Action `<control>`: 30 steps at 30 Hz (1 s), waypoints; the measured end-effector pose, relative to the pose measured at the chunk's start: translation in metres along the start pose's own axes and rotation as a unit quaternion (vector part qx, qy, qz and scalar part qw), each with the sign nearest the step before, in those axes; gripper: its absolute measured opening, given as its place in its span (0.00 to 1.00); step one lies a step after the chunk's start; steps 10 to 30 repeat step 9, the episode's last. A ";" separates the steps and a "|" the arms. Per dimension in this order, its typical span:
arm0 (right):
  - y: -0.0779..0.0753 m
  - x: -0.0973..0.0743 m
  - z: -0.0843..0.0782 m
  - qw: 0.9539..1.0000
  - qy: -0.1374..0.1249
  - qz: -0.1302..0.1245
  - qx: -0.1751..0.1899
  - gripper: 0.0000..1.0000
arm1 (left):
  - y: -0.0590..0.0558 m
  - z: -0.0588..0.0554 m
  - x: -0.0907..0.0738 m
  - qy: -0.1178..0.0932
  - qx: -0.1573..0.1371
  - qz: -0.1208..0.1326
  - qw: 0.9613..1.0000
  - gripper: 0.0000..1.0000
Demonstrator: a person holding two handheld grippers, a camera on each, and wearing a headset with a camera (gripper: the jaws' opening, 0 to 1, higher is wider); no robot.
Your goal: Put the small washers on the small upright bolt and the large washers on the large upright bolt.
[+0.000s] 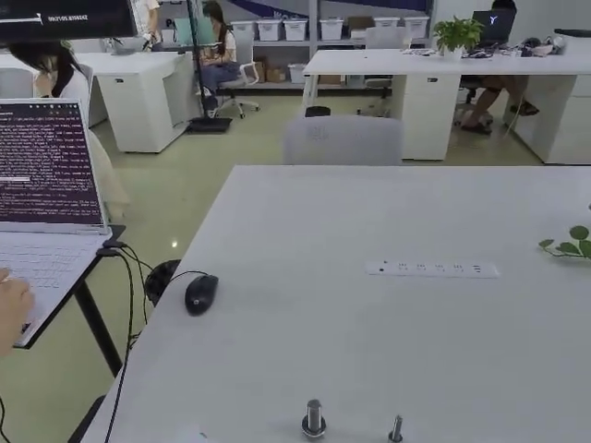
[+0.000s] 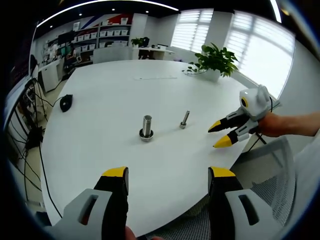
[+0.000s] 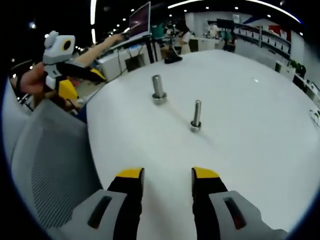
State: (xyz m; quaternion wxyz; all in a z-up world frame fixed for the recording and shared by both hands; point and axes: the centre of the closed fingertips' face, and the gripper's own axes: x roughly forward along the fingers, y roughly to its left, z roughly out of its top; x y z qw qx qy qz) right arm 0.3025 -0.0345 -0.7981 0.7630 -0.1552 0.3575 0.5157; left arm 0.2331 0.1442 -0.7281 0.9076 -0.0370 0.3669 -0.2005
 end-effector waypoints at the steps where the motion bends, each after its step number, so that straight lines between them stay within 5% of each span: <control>1: -0.004 -0.002 0.000 1.000 -0.008 -0.005 0.007 0.41 | 0.000 0.000 0.000 0.000 0.000 0.000 1.000 0.64; 9: -0.010 -0.013 0.003 0.998 -0.042 -0.023 0.048 0.48 | 0.001 0.001 0.001 0.003 0.006 -0.002 1.000 0.64; 30: -0.010 -0.013 0.003 0.998 -0.042 -0.023 0.048 0.48 | 0.001 0.001 0.001 0.003 0.006 -0.002 1.000 0.64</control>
